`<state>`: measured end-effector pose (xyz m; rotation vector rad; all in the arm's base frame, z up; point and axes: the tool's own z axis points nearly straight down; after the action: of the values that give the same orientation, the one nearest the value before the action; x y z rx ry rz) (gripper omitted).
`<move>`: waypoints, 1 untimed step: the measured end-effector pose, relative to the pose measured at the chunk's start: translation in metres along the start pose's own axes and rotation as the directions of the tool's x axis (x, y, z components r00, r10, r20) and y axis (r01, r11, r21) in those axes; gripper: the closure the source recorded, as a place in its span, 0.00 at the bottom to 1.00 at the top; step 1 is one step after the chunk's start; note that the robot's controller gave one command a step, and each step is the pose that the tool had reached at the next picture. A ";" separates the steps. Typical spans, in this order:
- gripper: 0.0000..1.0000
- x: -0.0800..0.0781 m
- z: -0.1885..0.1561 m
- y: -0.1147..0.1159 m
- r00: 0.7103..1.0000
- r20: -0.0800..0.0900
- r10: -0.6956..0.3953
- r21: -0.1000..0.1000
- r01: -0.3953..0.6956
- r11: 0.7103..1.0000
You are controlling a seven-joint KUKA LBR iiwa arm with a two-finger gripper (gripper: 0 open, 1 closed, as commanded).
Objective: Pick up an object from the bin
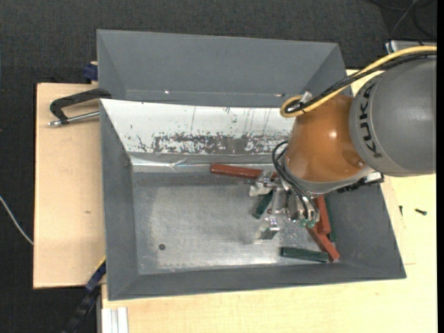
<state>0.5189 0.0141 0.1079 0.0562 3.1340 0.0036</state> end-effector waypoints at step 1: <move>0.00 -0.006 0.011 -0.011 1.000 -0.002 0.022 0.000 -0.022 1.000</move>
Offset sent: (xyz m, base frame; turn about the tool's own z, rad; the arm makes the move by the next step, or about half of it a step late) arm 0.0153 -0.0281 0.0108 -0.2939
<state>0.5246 0.0025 0.0965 0.0910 3.1350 0.0034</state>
